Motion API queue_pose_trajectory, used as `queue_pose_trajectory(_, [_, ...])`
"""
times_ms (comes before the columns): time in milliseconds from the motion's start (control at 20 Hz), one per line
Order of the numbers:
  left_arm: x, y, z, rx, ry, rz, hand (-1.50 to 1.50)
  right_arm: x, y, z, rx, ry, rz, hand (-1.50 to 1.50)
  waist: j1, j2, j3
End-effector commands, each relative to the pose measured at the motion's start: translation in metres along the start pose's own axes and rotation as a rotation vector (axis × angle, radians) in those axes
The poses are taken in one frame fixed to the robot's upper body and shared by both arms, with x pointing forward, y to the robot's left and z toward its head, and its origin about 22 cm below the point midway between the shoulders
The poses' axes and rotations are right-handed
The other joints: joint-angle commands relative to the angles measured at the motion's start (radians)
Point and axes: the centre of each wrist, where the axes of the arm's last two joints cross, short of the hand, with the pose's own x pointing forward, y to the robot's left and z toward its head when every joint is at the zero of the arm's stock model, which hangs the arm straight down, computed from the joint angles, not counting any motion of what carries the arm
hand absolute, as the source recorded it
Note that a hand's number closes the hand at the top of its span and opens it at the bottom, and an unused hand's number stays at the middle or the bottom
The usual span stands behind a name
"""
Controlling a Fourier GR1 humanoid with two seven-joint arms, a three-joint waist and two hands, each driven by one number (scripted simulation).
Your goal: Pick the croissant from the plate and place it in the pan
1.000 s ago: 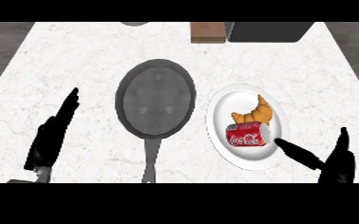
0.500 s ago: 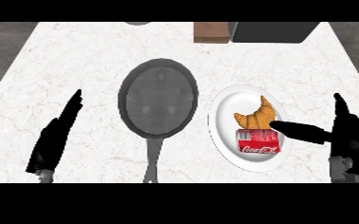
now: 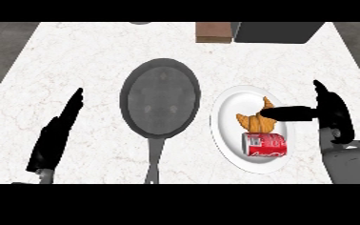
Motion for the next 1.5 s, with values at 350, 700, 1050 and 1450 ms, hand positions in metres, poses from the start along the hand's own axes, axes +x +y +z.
queue_pose_trajectory(350, [-0.006,-0.011,0.004,-0.010,0.018,-0.002,0.00,0.028,0.024,-0.024,0.155,0.310,0.213,-1.50,-0.006,-0.001,-0.001])
queue_pose_trajectory(700, [-0.002,-0.005,0.009,0.015,0.004,-0.010,0.00,0.033,0.036,-0.034,0.185,0.357,0.245,-1.50,-0.014,-0.006,0.000])
queue_pose_trajectory(1050, [-0.012,0.013,0.007,0.016,0.007,0.007,0.00,0.040,0.047,-0.045,0.223,0.408,0.281,-1.50,-0.020,-0.006,-0.001])
queue_pose_trajectory(1450, [-0.003,-0.013,0.012,0.021,0.012,0.003,0.00,0.027,0.082,-0.046,0.245,0.464,0.308,-1.50,-0.022,-0.008,0.001])
